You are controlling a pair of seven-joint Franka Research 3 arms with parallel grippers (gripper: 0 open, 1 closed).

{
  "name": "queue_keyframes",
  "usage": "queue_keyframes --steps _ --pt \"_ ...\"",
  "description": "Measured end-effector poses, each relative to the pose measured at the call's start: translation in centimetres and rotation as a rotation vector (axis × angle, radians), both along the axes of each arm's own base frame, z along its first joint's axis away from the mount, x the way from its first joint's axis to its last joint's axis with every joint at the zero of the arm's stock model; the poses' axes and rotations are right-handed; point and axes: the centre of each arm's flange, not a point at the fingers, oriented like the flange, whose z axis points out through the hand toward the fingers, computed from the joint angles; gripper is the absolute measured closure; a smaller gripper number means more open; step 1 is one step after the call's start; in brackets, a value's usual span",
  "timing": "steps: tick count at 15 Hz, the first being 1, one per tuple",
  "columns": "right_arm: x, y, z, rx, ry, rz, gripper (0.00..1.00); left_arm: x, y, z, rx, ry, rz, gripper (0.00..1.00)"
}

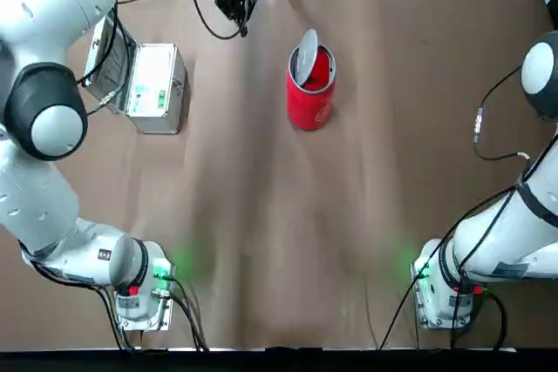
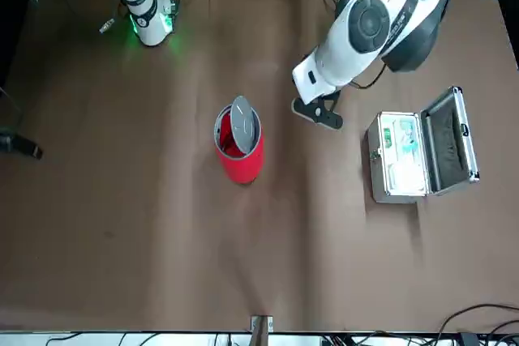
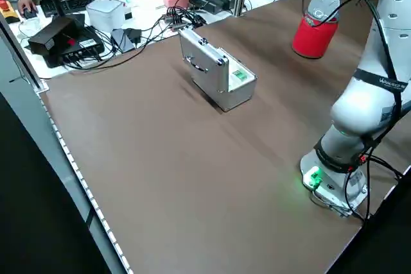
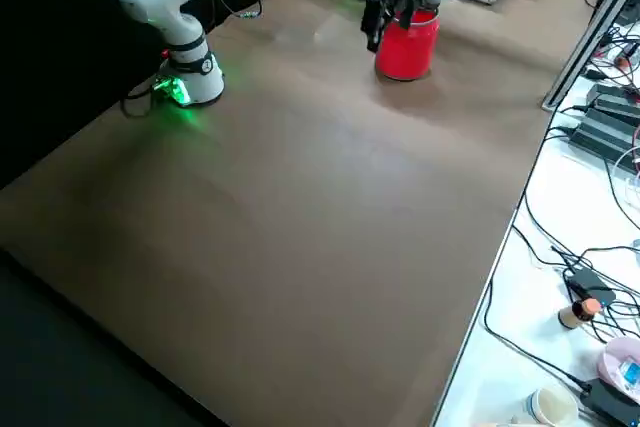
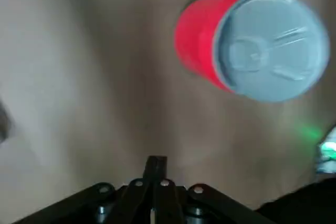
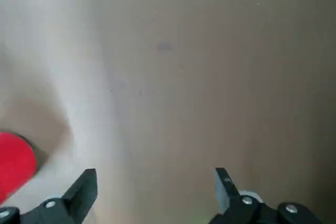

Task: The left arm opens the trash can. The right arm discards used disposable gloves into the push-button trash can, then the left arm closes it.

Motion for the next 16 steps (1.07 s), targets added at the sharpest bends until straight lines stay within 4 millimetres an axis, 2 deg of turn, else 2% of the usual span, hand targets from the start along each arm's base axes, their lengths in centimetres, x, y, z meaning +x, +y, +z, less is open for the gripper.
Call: queue_keyframes --steps 3,6,10,16 --pt "-1.8 0.6 2.0 0.004 -0.018 0.011 0.01 0.0 -1.4 1.3 -0.093 -0.024 0.019 0.99" --pt "-3.0 0.4 2.9 0.027 -0.044 0.021 0.01 -1.7 -4.9 1.6 -0.135 -0.055 0.014 0.99" --pt "-3.4 0.3 1.5 0.038 -0.042 0.088 0.01 -3.4 -9.6 -0.3 -0.172 -0.061 0.037 0.99" --pt "-4.2 1.0 0.8 0.042 -0.08 0.134 0.01 -3.1 -11.8 -3.0 -0.194 -0.067 0.05 0.99"
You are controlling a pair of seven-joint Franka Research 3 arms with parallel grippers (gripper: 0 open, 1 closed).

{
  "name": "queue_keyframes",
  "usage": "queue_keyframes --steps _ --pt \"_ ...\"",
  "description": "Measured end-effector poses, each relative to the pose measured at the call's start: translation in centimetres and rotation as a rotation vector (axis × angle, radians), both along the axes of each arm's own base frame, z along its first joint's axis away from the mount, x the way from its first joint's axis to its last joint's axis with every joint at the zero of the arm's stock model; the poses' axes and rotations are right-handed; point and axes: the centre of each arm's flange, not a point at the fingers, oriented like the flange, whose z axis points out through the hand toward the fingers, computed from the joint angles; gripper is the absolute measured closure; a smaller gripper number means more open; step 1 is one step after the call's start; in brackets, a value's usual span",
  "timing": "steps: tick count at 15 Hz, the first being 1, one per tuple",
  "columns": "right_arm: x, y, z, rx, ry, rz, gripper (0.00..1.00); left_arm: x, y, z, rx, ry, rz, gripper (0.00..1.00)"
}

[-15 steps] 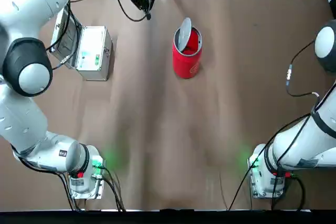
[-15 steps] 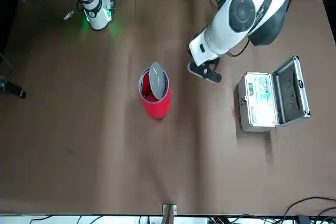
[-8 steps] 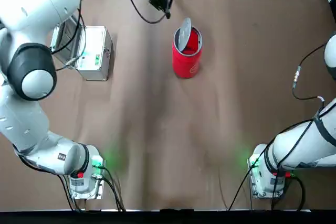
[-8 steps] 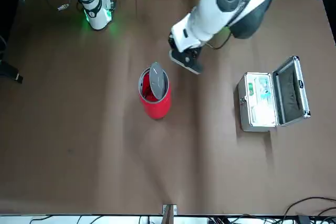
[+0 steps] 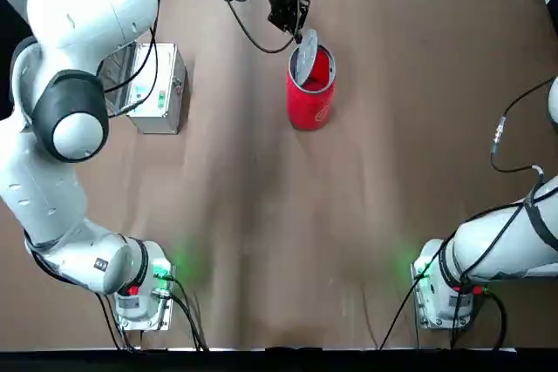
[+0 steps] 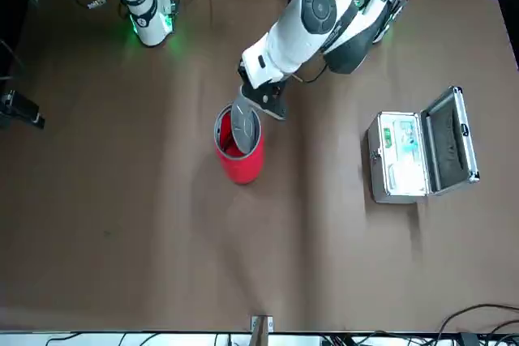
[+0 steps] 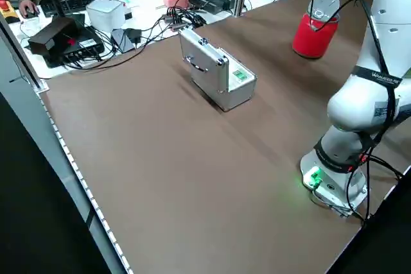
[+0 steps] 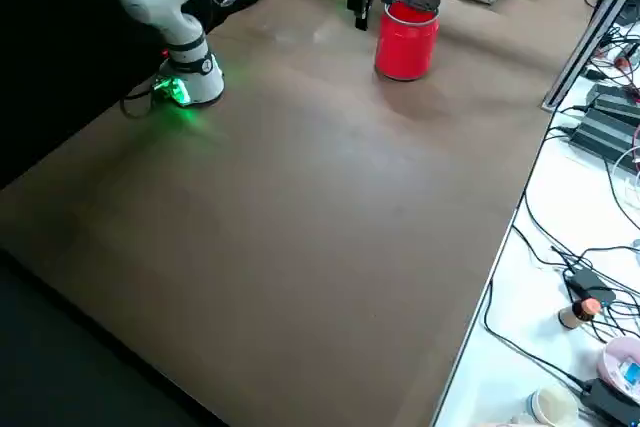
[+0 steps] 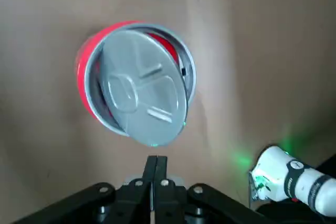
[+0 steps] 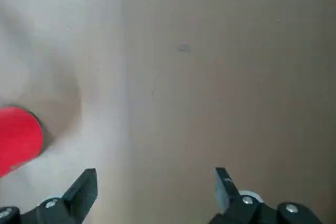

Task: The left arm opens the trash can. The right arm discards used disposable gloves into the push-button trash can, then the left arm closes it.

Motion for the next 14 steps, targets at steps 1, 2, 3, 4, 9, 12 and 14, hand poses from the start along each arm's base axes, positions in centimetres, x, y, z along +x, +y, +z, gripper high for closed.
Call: queue_keyframes --steps 1,2,3,4,9,12,14 --pt "-0.1 0.0 0.1 0.0 -0.001 0.01 0.01 0.2 -0.1 -0.2 -0.001 -0.014 0.006 0.99" --pt "-0.1 -0.1 0.1 0.0 -0.004 0.03 0.01 0.4 -0.3 -0.4 -0.005 -0.026 0.014 0.99" --pt "-0.2 -0.2 0.2 -0.001 -0.007 0.049 0.01 0.5 -0.7 -0.7 -0.009 -0.041 0.022 0.99" --pt "-0.2 -0.6 0.2 -0.002 -0.008 0.064 0.01 0.7 -1.6 -1.5 -0.008 -0.071 0.054 0.99" --pt "-0.3 -1.5 0.3 -0.003 -0.008 0.06 0.01 0.7 -2.7 -3.5 0.0 -0.084 0.066 0.99" --pt "-0.3 -1.5 0.3 -0.003 -0.008 0.062 0.01 1.0 -2.7 -3.6 -0.003 -0.088 0.072 0.99" --pt "-0.3 -1.5 0.3 -0.003 -0.009 0.063 0.01 1.1 -2.7 -3.6 -0.008 -0.092 0.075 0.99"
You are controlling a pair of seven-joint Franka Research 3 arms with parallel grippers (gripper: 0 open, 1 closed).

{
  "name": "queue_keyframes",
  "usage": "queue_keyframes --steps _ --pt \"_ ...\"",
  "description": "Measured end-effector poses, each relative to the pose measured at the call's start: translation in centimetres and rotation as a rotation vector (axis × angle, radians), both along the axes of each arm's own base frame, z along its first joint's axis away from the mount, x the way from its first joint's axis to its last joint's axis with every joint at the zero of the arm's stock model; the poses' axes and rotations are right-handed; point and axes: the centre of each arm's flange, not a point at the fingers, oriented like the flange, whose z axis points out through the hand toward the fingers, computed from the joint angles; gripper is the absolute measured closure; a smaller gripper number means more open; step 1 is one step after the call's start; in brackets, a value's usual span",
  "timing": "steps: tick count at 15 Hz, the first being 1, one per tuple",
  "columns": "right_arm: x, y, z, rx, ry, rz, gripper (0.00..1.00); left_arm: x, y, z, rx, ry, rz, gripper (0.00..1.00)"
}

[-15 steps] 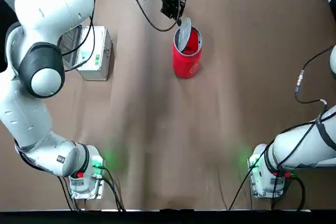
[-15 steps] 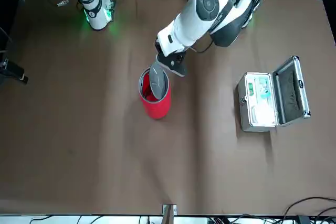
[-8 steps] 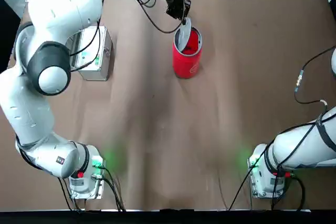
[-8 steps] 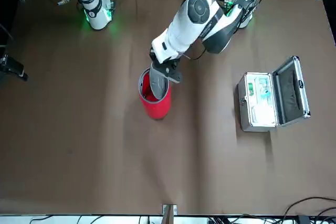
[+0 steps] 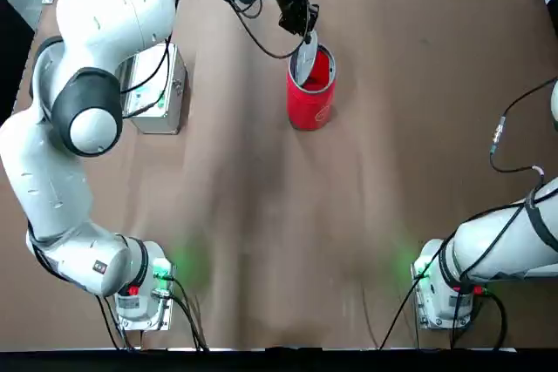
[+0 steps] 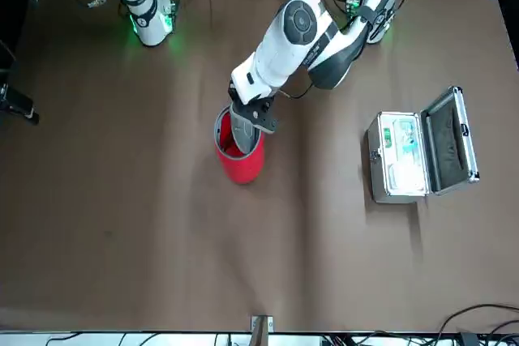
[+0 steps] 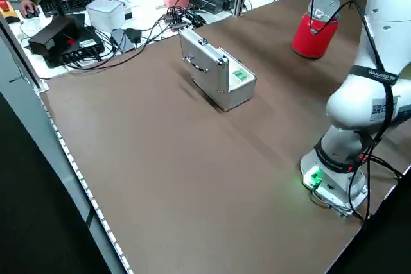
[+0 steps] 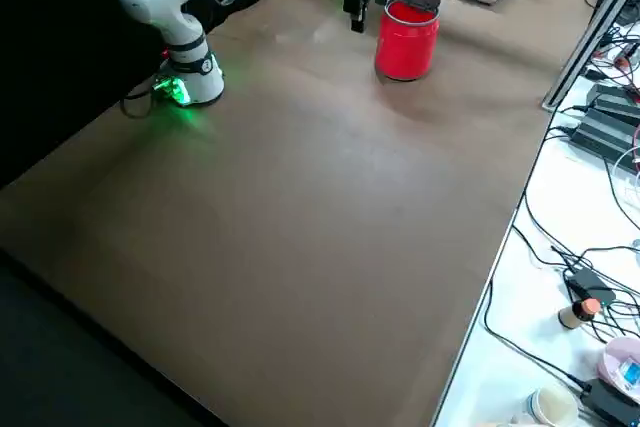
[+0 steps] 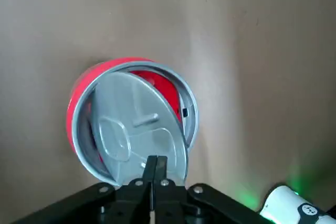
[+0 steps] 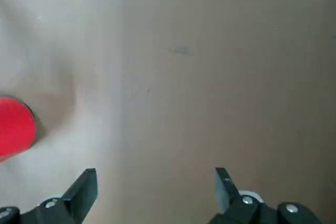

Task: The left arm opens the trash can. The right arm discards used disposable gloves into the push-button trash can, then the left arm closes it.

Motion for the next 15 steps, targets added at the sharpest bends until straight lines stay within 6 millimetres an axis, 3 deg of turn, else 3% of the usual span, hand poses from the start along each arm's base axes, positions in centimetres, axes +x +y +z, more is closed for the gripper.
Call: queue_keyframes --steps 7,15 --pt "-0.2 0.0 0.3 0.0 -0.006 0.004 0.01 0.1 -0.2 0.1 -0.014 -0.013 0.006 0.99" --pt "-0.1 0.1 0.3 0.0 -0.006 0.008 0.01 -0.1 -1.6 -1.9 -0.017 -0.028 0.024 0.99"
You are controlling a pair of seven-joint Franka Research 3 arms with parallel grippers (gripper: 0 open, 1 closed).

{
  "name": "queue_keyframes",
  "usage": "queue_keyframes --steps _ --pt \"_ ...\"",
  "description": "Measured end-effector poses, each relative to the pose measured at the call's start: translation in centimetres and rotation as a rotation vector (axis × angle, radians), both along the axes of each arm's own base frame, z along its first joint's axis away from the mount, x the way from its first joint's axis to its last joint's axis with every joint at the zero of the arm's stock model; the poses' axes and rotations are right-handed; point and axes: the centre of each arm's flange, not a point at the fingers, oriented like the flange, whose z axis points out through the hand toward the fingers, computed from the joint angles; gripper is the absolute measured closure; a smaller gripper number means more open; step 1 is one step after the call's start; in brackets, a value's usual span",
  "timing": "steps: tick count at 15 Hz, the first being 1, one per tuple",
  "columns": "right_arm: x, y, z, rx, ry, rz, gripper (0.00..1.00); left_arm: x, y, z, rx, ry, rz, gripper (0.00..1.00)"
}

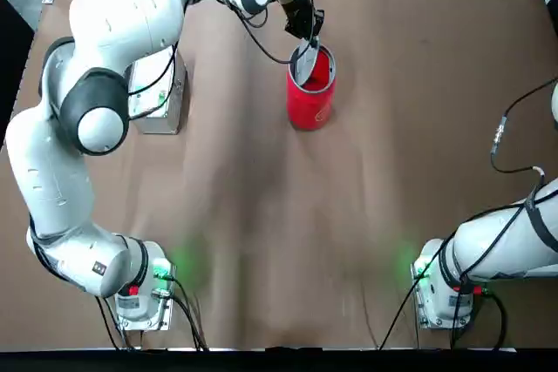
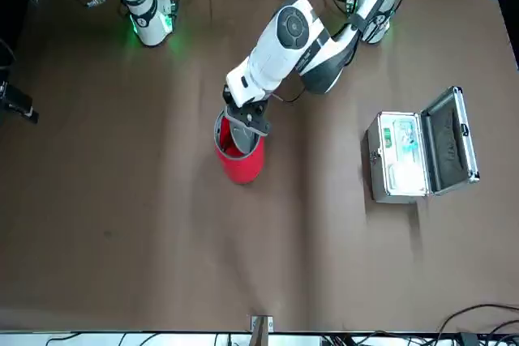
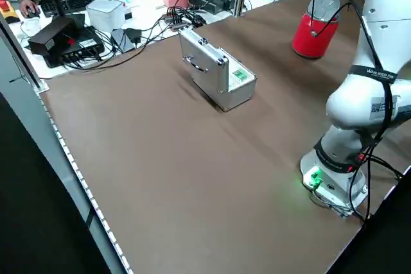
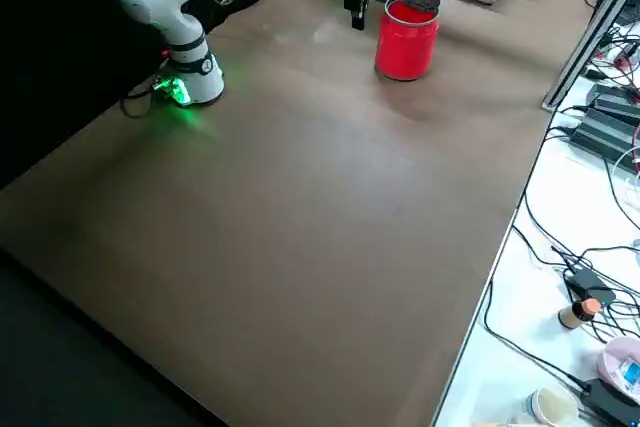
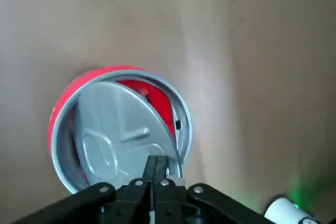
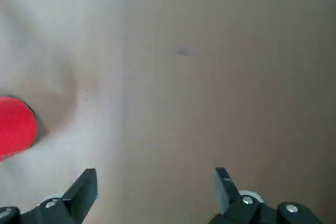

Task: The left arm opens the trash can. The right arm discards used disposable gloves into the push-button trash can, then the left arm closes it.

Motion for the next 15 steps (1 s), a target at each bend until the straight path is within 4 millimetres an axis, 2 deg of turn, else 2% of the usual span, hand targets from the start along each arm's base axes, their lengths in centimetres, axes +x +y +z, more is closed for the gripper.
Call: queue_keyframes --steps 8,15 --pt "0.0 0.0 0.0 0.0 0.0 0.001 0.01 -0.8 -1.3 -0.7 0.008 -0.027 -0.003 0.99" --pt "0.0 0.0 0.0 0.0 0.0 0.002 0.01 -2.4 -3.1 -2.7 0.052 -0.043 -0.006 0.99"
